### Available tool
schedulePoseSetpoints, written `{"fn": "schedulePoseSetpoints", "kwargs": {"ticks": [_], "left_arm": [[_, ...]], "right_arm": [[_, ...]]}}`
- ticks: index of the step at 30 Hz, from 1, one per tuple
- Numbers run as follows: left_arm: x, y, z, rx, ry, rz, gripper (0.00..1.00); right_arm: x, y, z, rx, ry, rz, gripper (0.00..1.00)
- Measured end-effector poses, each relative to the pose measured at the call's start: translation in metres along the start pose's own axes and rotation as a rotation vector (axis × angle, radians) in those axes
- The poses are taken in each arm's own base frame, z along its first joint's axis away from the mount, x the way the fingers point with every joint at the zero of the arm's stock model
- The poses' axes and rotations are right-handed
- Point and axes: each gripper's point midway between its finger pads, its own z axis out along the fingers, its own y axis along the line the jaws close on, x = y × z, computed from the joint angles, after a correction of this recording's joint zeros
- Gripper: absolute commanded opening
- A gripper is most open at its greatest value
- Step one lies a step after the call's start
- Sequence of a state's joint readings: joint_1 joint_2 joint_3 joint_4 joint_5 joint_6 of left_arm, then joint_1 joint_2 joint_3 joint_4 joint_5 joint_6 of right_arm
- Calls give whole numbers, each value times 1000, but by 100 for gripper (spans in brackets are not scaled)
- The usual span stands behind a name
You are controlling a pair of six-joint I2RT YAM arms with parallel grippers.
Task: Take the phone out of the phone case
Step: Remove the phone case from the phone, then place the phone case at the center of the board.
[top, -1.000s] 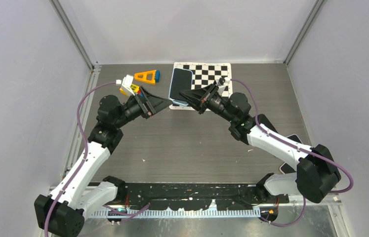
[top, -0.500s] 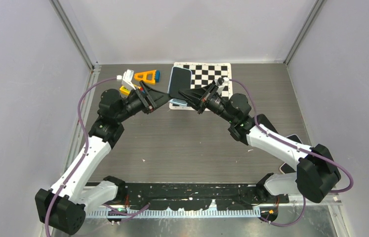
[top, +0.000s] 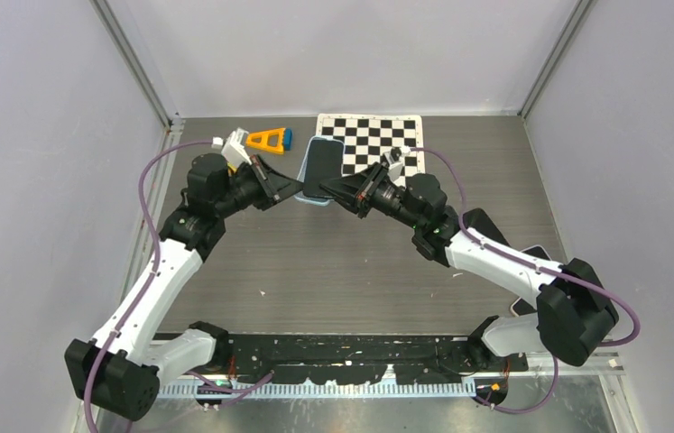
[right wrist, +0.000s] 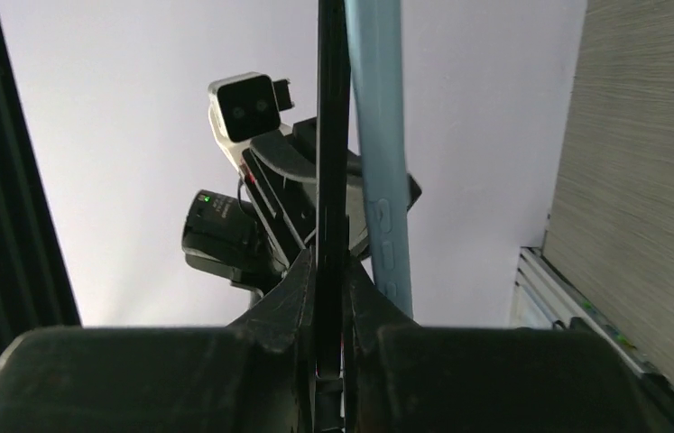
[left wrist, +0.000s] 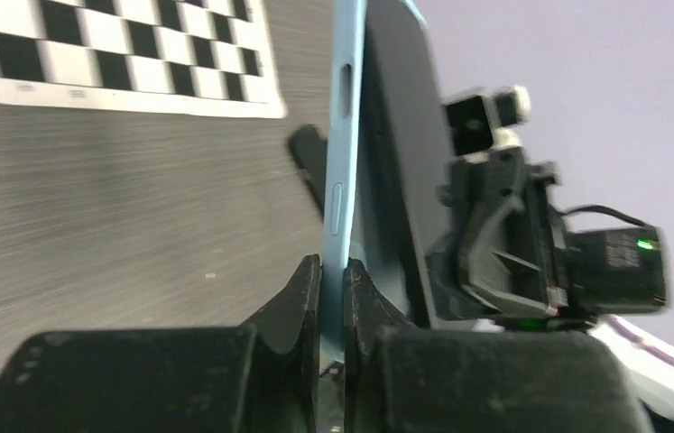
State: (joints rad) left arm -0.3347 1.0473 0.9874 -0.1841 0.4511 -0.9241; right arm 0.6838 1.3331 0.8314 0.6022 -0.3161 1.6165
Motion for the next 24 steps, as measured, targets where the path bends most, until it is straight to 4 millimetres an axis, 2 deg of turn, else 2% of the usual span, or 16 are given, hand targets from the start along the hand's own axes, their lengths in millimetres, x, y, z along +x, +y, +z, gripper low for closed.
{"fn": "schedulePoseSetpoints", "kwargs": {"ticks": [2,7,11,15,21,24], "left_arm": [[-2,19,-3,-76,-7,26,0],[-24,94,-20,-368,-78,49,0],[-30,143,-31,-601,-1,99,0],[-45,184,-39,-795,90,205,0],[-38,246,-69,-1057,280,305,0],[-36,266,-86,-1130,374,358,0]], "right_arm": [[3,-8,-2,16,10,-38,1],[15,-12,-17,13,60,-129,1],[20,-14,-21,9,84,-186,1],[17,-35,-20,58,86,-214,1],[10,-83,-12,167,91,-208,1],[7,-100,-10,210,88,-203,1]]}}
